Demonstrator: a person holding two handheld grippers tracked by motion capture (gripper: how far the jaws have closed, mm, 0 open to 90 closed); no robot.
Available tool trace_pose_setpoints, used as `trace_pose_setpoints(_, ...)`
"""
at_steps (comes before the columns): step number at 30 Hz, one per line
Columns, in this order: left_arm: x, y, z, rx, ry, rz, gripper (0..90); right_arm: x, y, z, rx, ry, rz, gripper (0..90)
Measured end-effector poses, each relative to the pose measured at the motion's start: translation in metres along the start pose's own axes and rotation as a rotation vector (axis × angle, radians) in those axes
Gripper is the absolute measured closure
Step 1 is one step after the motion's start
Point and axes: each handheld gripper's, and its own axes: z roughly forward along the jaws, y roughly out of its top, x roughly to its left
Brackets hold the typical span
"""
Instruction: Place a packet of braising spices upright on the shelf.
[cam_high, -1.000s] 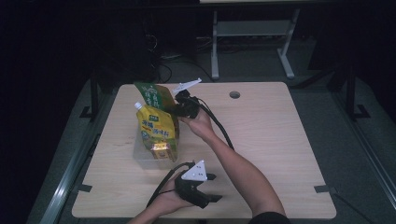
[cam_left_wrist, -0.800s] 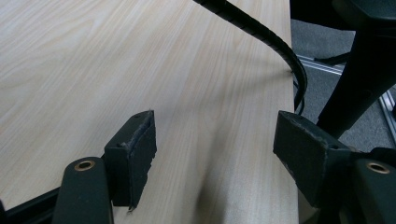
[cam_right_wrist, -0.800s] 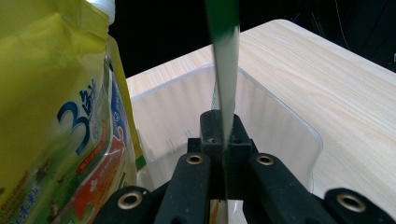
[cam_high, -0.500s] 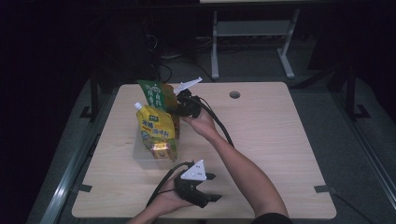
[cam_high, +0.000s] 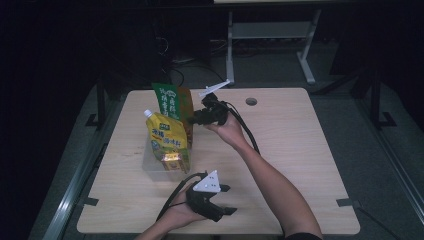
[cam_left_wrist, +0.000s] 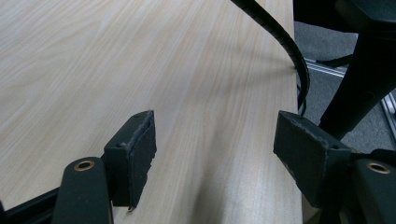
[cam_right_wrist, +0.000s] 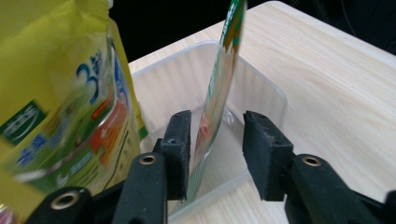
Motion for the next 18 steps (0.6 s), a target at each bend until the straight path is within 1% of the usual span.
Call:
trace_pose_setpoints(1, 0.000, 0.000, 0.000, 0.001, 0.000, 0.000, 29.2, 0.000, 0.000, 0.000, 0.000, 0.000, 0.000, 60.7)
trace_pose_setpoints(2, 0.000, 0.000, 0.000, 0.002, 0.000, 0.001, 29.1, -0.002, -0.003, -0.008, -0.003, 0.003, 0.002, 58.1)
trace_pose_setpoints(4, 0.001, 0.000, 0.000, 0.003, 0.001, 0.000, 29.0, -0.003, -0.006, -0.013, -0.005, 0.001, 0.012, 55.6)
trace_pose_setpoints(5, 0.001, 0.000, 0.000, 0.003, 0.001, 0.000, 28.8, -0.003, -0.006, -0.013, -0.005, 0.001, 0.012, 55.6)
trace_pose_setpoints(8, 0.001, -0.001, -0.001, 0.005, 0.005, 0.000, 28.4, -0.006, -0.013, -0.022, -0.009, 0.007, 0.027, 52.8)
trace_pose_setpoints(12, 0.003, -0.001, -0.002, 0.003, 0.010, -0.005, 28.2, -0.008, -0.016, -0.029, -0.010, 0.016, 0.038, 51.1)
trace_pose_setpoints(13, 0.003, -0.001, -0.002, 0.003, 0.011, -0.006, 28.2, -0.009, -0.017, -0.033, -0.013, 0.022, 0.043, 50.5)
trace_pose_setpoints(14, 0.003, -0.001, -0.003, 0.002, 0.014, -0.013, 28.2, -0.009, -0.017, -0.034, -0.012, 0.021, 0.042, 50.2)
trace_pose_setpoints(16, 0.003, -0.001, -0.003, 0.001, 0.015, -0.016, 28.1, -0.009, -0.019, -0.038, -0.012, 0.018, 0.048, 49.7)
trace_pose_setpoints(18, 0.003, -0.002, -0.003, 0.002, 0.016, -0.016, 28.0, -0.008, -0.021, -0.043, -0.023, 0.008, 0.041, 49.4)
